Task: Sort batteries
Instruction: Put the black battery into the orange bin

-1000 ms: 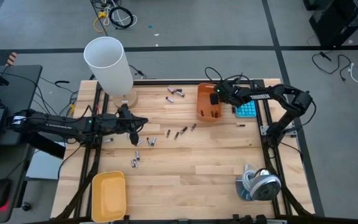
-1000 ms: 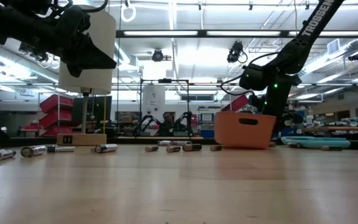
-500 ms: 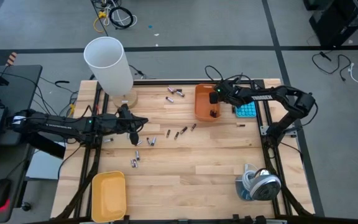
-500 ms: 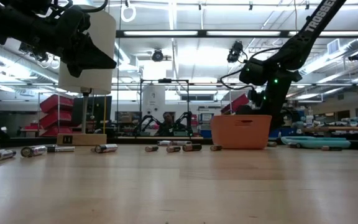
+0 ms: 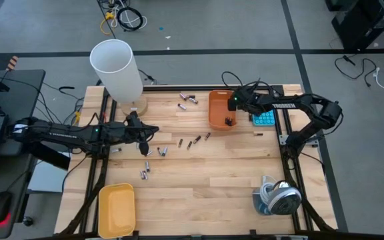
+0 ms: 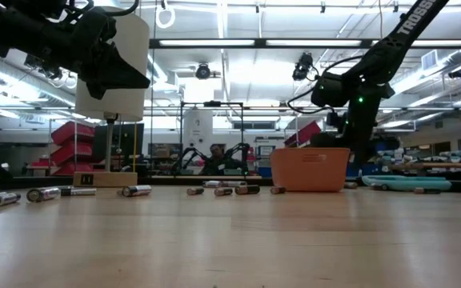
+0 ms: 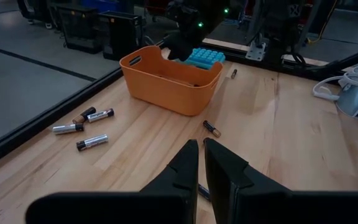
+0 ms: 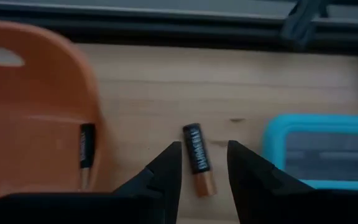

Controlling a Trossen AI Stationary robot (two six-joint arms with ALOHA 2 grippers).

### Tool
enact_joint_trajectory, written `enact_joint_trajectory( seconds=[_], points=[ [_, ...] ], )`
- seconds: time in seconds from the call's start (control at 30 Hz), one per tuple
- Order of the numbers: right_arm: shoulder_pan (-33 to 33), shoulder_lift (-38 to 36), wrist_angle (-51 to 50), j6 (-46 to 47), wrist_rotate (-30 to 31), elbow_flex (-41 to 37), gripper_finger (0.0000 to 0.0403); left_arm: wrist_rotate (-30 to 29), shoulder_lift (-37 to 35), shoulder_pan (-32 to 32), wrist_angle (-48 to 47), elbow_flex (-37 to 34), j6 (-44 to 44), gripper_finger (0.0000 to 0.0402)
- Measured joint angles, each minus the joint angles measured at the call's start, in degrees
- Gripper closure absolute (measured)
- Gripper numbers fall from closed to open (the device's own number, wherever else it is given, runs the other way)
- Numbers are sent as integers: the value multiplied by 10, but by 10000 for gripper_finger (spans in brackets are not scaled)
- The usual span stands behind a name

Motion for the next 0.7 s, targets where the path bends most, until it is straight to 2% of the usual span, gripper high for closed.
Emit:
enact_joint_trajectory(
  seconds=[0.37, 0.7],
  points=[
    [-4, 4, 12, -62, 17, 0, 288, 0, 0, 0, 0, 0, 13, 371],
    [-4, 46, 28, -64, 14, 0, 286, 0, 0, 0, 0, 0, 13, 371]
  ],
)
